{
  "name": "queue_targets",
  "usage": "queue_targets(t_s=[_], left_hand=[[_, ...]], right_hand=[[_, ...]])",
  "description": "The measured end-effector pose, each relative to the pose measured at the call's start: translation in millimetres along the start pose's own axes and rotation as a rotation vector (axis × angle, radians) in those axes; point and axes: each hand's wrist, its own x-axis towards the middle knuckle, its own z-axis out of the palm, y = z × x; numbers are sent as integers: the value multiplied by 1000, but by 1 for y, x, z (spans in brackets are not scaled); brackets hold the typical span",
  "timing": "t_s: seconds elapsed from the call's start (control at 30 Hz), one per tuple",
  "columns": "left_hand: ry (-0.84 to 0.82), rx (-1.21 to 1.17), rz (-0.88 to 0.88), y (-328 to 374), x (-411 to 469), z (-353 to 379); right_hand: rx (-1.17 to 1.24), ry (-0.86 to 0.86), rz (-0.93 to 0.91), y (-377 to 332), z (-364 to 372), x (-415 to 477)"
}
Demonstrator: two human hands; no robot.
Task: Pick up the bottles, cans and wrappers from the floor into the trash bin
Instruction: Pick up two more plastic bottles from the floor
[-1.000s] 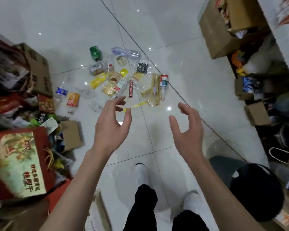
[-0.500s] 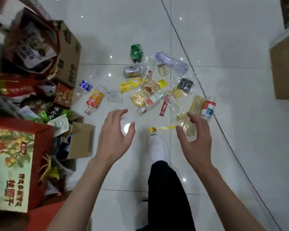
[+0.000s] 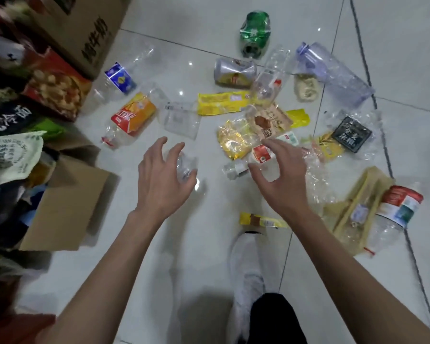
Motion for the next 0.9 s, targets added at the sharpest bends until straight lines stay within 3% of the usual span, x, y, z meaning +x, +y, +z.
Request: queue_targets(t_s=[0.2,0.47,0.7,0.9], left_hand=[[-43,-28,1,-25,2,38],[7,-39,22,-24,12,46],[28,-86,-2,-21,17,41],[89,-154,0,-18,23,24]], right_hand=[[-190,-98,-153,28,53,8],[-367,-328,-243,50,64,10],[-453,-186,-278,50,77,18],[-374,-30,-288,24,66,26]])
